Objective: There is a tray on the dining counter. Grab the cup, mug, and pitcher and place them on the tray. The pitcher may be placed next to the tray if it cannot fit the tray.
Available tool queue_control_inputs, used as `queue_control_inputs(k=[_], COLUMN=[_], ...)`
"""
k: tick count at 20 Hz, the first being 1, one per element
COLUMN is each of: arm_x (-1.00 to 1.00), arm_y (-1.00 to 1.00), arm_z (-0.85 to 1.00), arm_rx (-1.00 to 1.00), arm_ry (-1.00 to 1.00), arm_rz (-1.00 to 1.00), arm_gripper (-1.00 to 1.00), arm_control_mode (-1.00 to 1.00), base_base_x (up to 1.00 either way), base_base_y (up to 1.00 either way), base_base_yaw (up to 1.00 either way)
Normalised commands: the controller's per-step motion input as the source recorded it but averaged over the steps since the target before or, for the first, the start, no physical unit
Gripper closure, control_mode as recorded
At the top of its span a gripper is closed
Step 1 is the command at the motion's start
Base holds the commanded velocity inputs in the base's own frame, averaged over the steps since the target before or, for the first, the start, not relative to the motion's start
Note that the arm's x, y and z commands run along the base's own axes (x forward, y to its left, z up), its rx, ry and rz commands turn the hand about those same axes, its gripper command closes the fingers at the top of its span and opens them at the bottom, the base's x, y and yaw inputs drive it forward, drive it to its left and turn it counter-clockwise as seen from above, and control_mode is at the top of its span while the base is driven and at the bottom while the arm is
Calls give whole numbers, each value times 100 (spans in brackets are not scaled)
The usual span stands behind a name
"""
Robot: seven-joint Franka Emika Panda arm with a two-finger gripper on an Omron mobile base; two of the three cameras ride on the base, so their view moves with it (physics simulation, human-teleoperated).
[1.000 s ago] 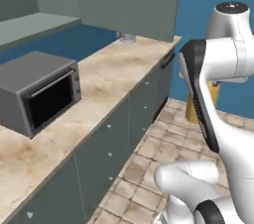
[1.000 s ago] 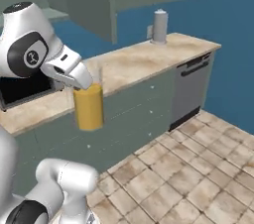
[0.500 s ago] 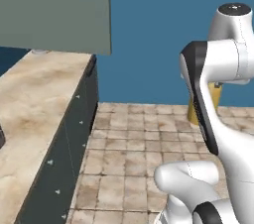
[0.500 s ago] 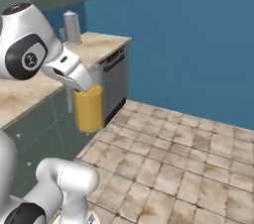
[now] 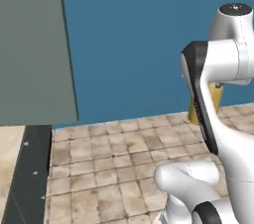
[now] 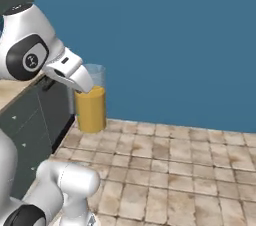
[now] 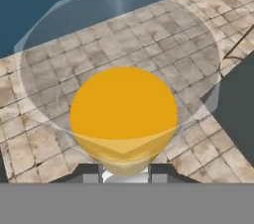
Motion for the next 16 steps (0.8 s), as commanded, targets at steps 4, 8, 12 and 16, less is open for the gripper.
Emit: queue_control_inputs(k=[4, 8, 12, 16], arm_x=[0, 0, 0, 0], arm_y=[0, 0, 0, 0], arm_z=[0, 0, 0, 0], arm_rx=[0, 0, 0, 0], arm_ry=[0, 0, 0, 0], arm_rz=[0, 0, 0, 0], arm_gripper=[100, 100, 100, 100], arm_control_mode=[100, 100, 100, 100], base_base_x=[100, 100, 99, 85], base_base_y=[-26, -28, -29, -17], base_base_yaw=[-40, -42, -52, -64])
